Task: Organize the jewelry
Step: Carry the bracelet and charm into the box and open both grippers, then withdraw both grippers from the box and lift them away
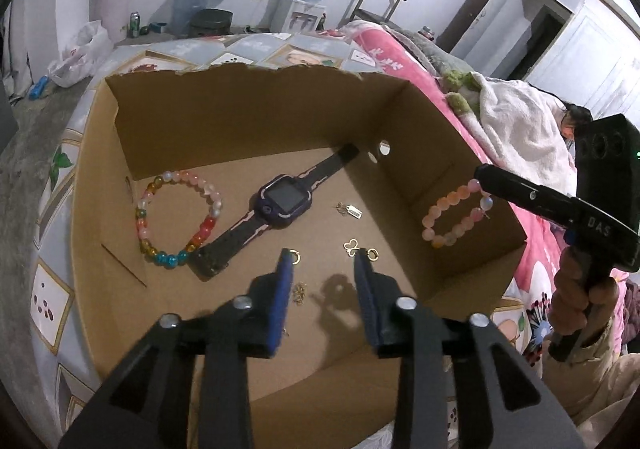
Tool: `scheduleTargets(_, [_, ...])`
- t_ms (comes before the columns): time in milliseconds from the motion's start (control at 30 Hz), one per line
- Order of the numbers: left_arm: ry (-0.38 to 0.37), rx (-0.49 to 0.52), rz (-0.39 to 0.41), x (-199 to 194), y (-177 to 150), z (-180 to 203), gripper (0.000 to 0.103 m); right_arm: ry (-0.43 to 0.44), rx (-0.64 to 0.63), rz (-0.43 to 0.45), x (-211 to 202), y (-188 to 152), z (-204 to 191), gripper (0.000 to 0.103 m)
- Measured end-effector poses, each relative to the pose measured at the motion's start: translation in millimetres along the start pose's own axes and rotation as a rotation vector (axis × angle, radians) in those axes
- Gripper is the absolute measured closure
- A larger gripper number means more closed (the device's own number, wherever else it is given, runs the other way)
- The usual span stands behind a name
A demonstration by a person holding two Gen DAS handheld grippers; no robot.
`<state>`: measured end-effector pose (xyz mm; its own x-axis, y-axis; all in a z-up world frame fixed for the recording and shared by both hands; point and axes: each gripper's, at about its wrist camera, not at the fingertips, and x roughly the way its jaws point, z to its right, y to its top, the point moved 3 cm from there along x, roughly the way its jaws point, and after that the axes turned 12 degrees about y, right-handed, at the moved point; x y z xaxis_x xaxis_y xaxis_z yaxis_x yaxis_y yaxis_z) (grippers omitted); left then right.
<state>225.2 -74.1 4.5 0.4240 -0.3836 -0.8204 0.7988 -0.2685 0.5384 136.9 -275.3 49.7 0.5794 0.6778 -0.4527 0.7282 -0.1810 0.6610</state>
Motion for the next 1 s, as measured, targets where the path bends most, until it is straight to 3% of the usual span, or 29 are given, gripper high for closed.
scheduleTargets(200, [0.006, -0.014, 0.062, -14.8, 2.6, -5.8, 0.062, 0.028, 0.021, -0.051, 11.5, 2.1, -2.0, 0.096])
scheduleTargets(400, [0.034, -0.026, 0.157, -42.9, 0.3, -14.1, 0.046, 0.083, 0.042, -0.195, 40.6, -6.3, -12.8, 0.096])
scheduleTargets(567, [0.042, -0.036, 0.213, -61.1, -4.1, -22.2, 0.041, -0.060, 0.006, -0.264, 42.7, -18.7, -13.3, 0.082])
scheduleTargets(700, [0.053, -0.047, 0.240, -70.4, -7.1, -30.2, 0.037, -0.121, 0.026, -0.220, 22.6, -21.2, -8.1, 0.081])
scheduleTargets(800, [0.062, -0.072, 0.272, -82.3, -11.6, -39.2, 0.032, -0.199, 0.037, -0.115, -10.0, -19.5, -4.0, 0.076])
scheduleTargets(867, [0.065, -0.103, 0.288, -89.4, -15.6, -47.4, 0.027, -0.276, 0.040, -0.035, -32.5, -18.9, 0.5, 0.059])
scheduleTargets(933, [0.041, -0.156, 0.284, -91.3, -21.9, -58.5, 0.023, -0.226, 0.091, 0.029, -50.1, -22.6, 8.9, 0.062])
scheduleTargets(1000, [-0.005, -0.220, 0.226, -80.9, -29.3, -68.4, 0.022, -0.139, 0.181, 0.062, -56.0, -27.0, 21.3, 0.061])
